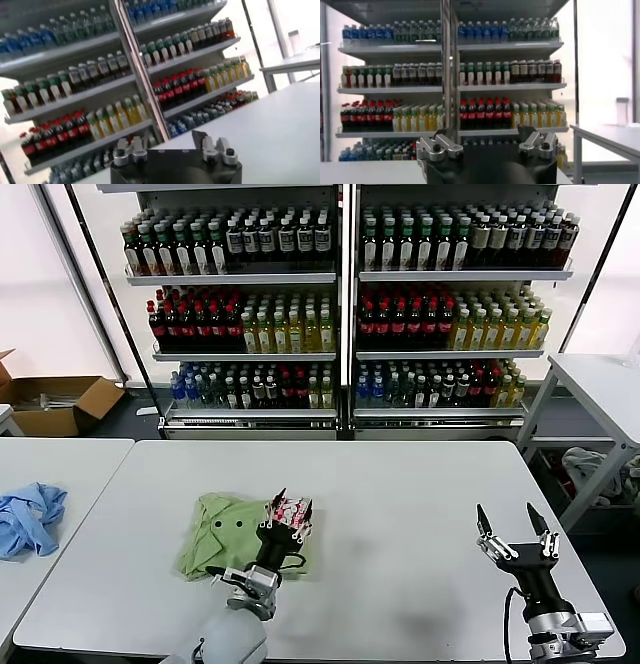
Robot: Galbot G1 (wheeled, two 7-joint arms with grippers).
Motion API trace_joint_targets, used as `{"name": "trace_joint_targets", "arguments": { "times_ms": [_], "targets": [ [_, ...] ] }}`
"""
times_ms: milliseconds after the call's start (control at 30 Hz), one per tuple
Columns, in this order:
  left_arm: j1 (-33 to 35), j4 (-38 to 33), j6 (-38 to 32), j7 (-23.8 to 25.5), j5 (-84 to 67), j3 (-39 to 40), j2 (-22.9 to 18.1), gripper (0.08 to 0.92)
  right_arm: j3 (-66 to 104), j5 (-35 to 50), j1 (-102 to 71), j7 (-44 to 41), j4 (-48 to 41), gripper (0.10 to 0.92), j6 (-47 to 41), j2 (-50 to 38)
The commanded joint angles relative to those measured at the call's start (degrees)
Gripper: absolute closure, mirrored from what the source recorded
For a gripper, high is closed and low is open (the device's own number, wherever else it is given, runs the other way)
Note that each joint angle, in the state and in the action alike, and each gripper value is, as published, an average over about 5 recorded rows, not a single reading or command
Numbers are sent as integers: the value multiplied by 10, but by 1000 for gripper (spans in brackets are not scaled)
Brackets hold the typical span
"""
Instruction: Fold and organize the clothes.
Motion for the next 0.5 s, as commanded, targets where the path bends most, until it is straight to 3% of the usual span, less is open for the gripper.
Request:
{"name": "trace_joint_targets", "arguments": {
  "times_ms": [33, 133, 233, 500],
  "targets": [
    [102, -182, 71, 23, 2, -145, 64, 349, -98, 14, 115, -7, -10, 203, -140, 0],
    [203, -216, 72, 65, 3, -263, 74, 263, -206, 33, 223, 15, -30, 203, -198, 11],
    [263, -228, 70, 78, -11, -335, 62, 200, -327, 40, 309, 55, -57, 203, -229, 33],
    [296, -222, 59, 90, 17, -358, 20, 177, -488, 72, 413, 104, -110, 203, -272, 90]
  ]
}}
